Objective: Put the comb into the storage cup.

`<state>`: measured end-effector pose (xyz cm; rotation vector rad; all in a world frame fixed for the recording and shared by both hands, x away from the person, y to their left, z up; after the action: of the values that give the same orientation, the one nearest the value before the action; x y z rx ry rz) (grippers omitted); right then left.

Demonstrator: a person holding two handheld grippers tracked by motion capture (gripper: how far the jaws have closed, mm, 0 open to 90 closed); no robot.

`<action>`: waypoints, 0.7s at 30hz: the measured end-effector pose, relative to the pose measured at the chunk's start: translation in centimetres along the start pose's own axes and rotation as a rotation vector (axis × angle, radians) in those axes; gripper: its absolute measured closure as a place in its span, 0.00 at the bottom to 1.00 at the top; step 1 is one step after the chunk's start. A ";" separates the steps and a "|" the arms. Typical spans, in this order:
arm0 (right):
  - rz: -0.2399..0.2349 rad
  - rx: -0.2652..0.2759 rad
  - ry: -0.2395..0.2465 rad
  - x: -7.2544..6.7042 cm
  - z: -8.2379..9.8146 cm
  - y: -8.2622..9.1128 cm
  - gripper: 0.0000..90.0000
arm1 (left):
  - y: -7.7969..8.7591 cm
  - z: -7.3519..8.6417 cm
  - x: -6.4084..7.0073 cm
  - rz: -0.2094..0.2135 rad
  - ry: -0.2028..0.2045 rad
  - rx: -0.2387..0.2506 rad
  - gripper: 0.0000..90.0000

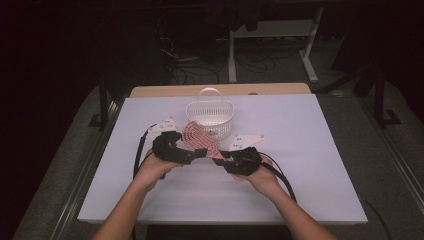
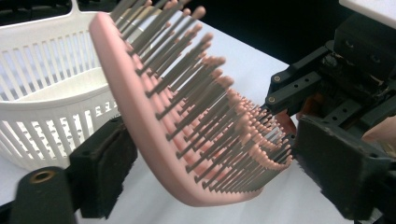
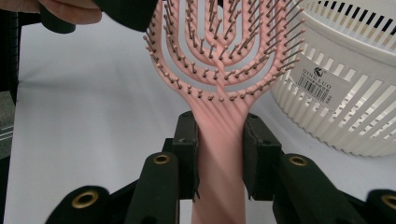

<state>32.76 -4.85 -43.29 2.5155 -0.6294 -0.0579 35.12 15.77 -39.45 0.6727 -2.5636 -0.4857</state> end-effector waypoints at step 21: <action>0.019 -0.005 0.015 -0.1 0.1 -0.1 0.76 | 0.4 -0.2 -0.2 -0.025 0.032 0.018 0.35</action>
<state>32.70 -4.76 -43.44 2.5023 -0.6458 -0.0345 35.28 16.15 -39.19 0.7140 -2.5354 -0.4576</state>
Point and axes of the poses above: each handheld gripper's, and its own axes: y roughly backward along the jaws, z roughly out of its underside, x roughly to its right, the point moved 3 cm from there along -y, roughly forward along the jaws, and after that the axes turned 7 degrees about y, right-handed, at the moved point
